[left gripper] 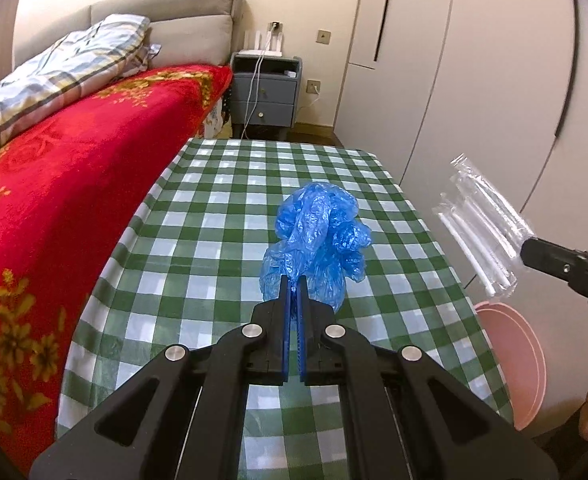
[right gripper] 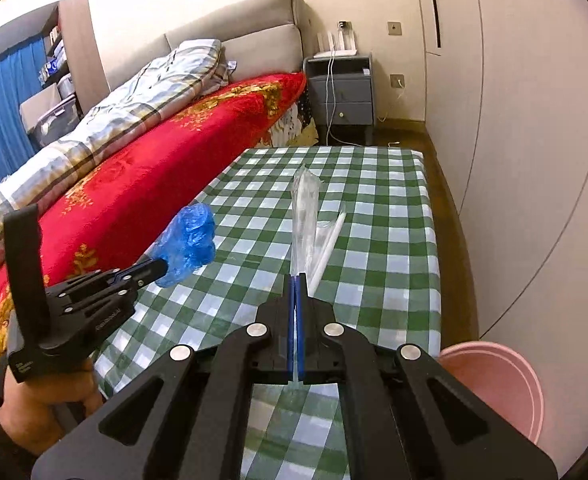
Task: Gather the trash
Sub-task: 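Carry the blue bag and clear packet to the pink bin and open both tools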
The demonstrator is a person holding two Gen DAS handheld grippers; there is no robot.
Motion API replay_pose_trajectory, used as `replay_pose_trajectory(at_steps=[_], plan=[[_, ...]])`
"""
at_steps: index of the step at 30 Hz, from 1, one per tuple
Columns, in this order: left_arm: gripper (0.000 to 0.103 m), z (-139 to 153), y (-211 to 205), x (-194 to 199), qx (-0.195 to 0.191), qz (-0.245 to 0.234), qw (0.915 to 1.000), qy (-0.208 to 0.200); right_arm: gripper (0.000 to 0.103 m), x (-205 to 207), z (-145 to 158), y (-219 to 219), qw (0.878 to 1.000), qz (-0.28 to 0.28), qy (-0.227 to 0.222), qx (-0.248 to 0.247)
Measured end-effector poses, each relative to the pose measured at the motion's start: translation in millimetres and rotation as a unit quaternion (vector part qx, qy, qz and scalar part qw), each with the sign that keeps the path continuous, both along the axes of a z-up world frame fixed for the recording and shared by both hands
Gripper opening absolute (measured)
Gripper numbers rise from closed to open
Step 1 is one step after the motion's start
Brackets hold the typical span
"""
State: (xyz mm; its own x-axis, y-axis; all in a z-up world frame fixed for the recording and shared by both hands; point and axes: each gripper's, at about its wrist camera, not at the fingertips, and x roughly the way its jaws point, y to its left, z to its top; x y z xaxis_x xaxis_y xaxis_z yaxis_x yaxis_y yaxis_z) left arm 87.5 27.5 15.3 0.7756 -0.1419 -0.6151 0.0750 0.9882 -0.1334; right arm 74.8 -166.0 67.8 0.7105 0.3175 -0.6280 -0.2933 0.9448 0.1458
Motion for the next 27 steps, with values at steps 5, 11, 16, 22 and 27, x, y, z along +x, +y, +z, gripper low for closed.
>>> replay_pose_trajectory(at_steps=[5, 11, 16, 22, 27], plan=[[0.002, -0.3, -7.6, -7.5, 0.005, -0.010, 0.9999, -0.003, 0.001, -18.9, 4.9, -4.6, 1.000, -0.004, -0.011, -0.006], [0.002, -2.9, -19.8, -13.0, 0.009, -0.024, 0.9997, -0.001, 0.001, -38.3, 5.7, -17.5, 1.000, -0.016, -0.021, -0.009], [0.003, -4.2, -29.0, -14.3, 0.008, -0.034, 0.9994, -0.001, 0.001, -50.1, 7.4, -29.9, 0.999, -0.029, -0.029, -0.001], [0.002, -7.1, -40.1, -13.6, 0.009, -0.047, 0.9989, 0.000, 0.001, -65.9, 8.4, -37.8, 0.998, -0.040, -0.045, -0.009], [0.003, -8.5, -49.7, -13.3, 0.011, -0.057, 0.9983, 0.000, 0.001, -72.4, 5.8, -44.2, 0.998, -0.047, -0.043, -0.008]])
